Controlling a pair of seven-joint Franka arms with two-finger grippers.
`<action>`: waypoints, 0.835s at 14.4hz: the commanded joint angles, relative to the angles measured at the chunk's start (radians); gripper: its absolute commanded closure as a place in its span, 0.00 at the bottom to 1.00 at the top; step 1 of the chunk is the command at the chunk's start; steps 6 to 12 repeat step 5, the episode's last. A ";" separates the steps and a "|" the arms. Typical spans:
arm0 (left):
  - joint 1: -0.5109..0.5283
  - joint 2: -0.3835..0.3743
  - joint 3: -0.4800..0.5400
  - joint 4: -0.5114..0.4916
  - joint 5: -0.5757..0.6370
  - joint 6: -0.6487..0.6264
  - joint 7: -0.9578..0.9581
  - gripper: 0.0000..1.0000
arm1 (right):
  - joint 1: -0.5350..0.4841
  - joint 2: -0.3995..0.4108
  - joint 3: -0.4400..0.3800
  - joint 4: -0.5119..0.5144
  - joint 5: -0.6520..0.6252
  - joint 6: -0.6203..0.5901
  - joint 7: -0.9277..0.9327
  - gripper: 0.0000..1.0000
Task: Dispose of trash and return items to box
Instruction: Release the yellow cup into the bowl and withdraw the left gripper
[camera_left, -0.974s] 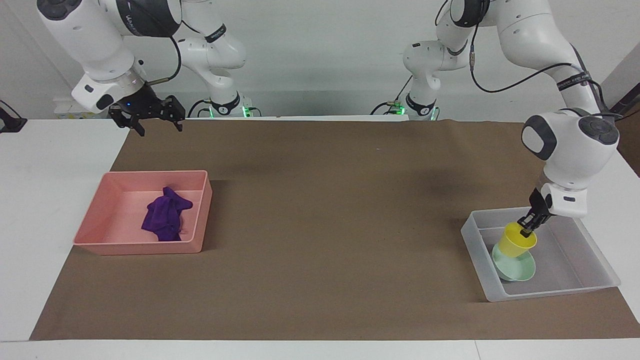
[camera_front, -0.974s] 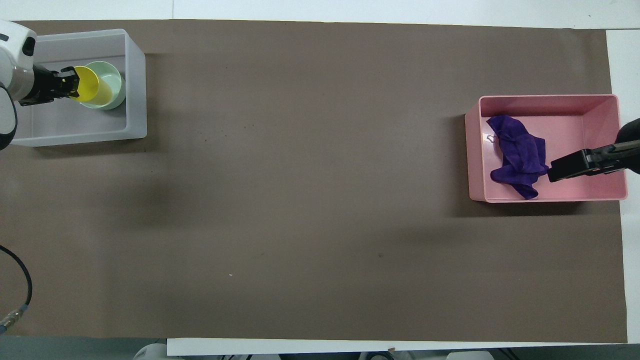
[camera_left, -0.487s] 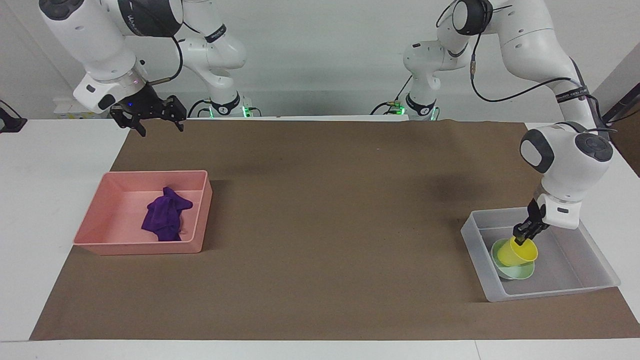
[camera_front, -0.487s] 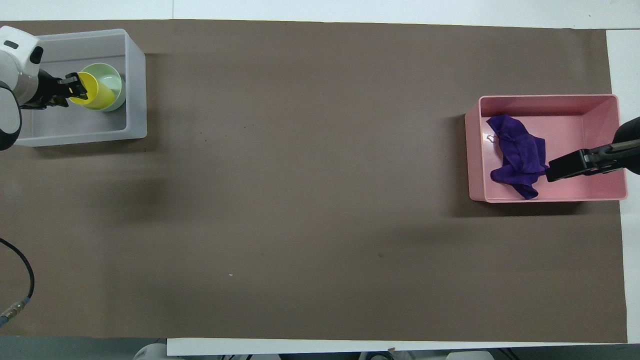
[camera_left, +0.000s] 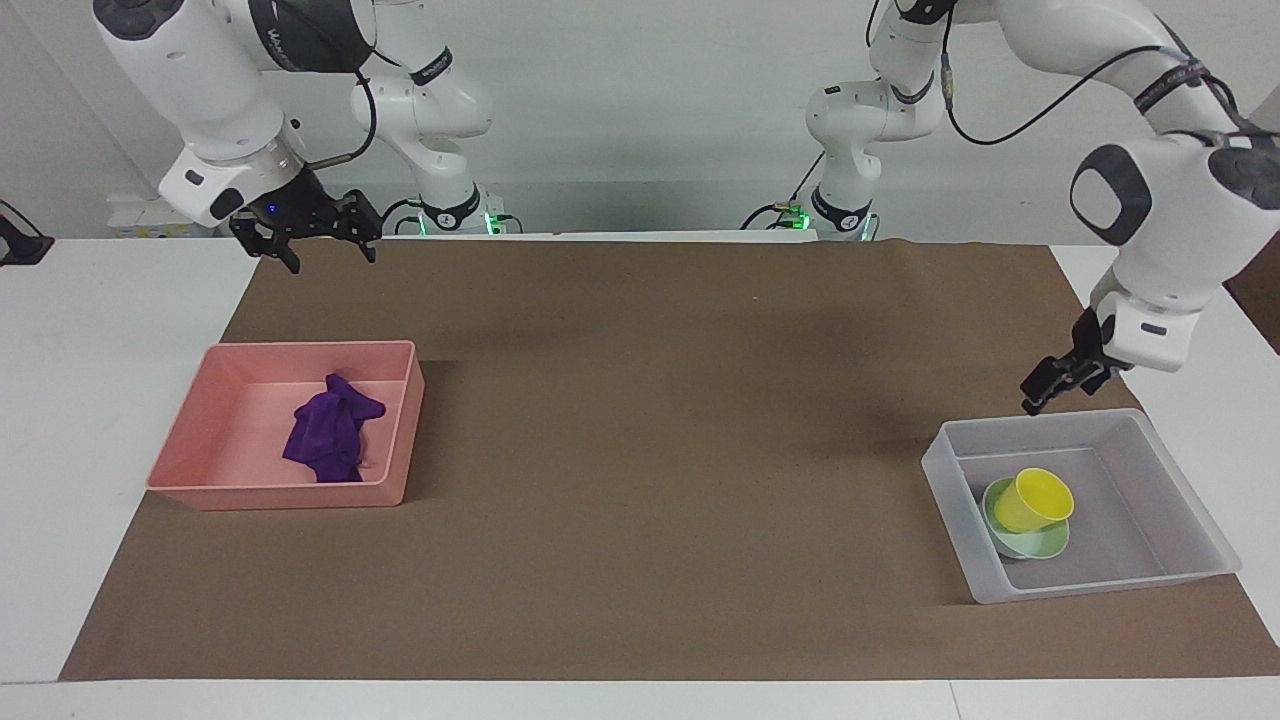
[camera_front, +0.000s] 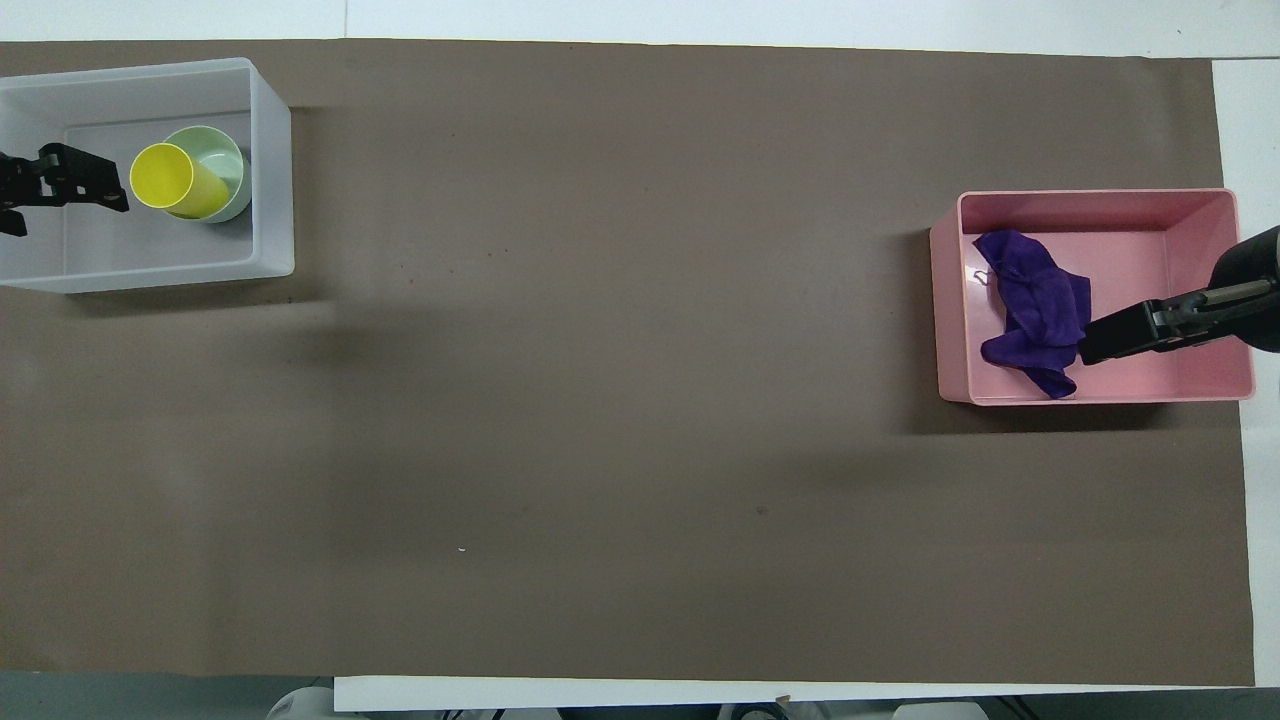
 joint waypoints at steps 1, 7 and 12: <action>-0.044 -0.108 0.006 -0.052 0.018 -0.112 0.055 0.00 | -0.002 -0.015 0.003 -0.012 0.007 0.012 0.033 0.01; -0.066 -0.109 0.001 -0.029 0.006 -0.197 0.097 0.00 | -0.005 -0.015 0.001 -0.022 0.007 0.018 0.056 0.01; -0.066 -0.109 0.001 -0.029 0.006 -0.197 0.097 0.00 | -0.005 -0.015 0.001 -0.022 0.007 0.018 0.056 0.01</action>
